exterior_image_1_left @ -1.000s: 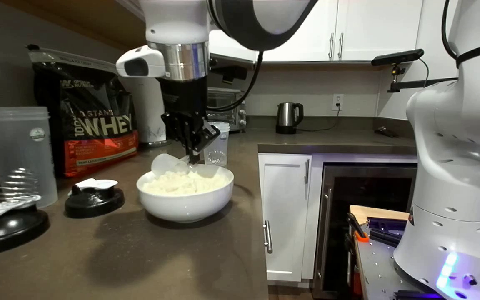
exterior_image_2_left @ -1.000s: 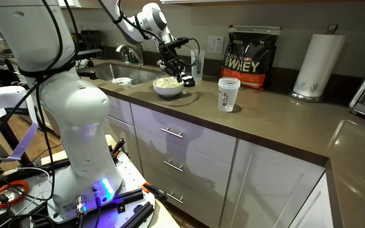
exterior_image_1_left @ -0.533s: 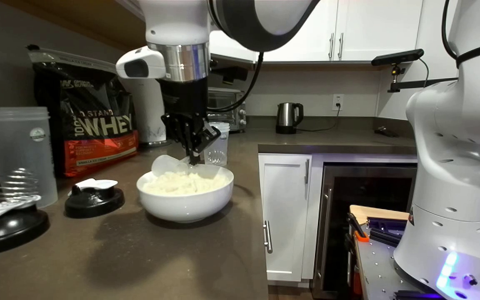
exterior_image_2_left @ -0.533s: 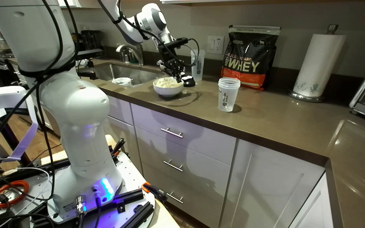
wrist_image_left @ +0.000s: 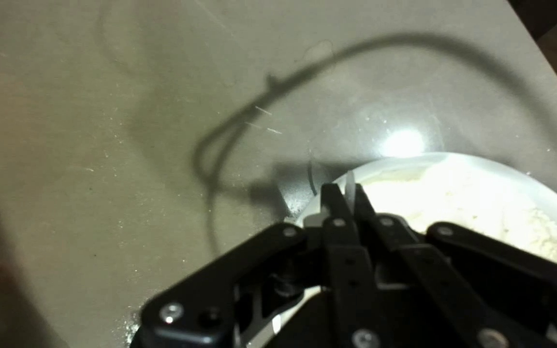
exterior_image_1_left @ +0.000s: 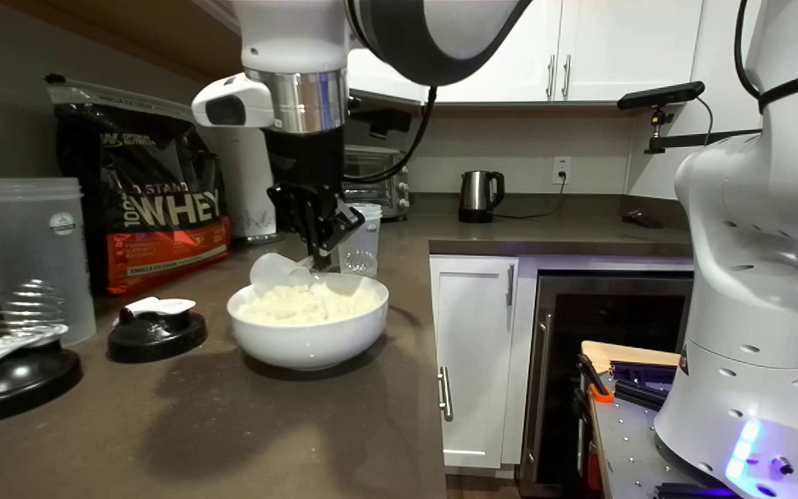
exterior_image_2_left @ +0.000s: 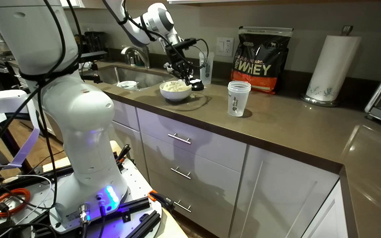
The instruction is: Use the clear spoon to scoop some whey powder from the bowl, then pour the powder into the cup, and return the spoon to the bowl
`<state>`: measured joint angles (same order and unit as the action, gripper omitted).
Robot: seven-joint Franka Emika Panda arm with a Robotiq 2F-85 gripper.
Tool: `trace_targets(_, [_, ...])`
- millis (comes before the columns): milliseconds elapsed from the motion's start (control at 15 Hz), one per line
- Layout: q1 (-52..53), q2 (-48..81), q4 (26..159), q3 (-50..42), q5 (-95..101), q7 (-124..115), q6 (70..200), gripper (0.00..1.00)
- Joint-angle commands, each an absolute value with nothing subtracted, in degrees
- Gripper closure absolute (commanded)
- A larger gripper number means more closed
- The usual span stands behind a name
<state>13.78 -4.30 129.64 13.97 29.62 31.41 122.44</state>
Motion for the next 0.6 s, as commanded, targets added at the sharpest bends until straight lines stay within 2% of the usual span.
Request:
trace_targets(0, [13.74, -5.35, 129.46, 13.93, 32.34, 29.01, 122.95, 0.99])
trace_targets(533, [13.90, -6.07, 130.81, 14.29, 36.48, 24.85, 124.68, 0.99])
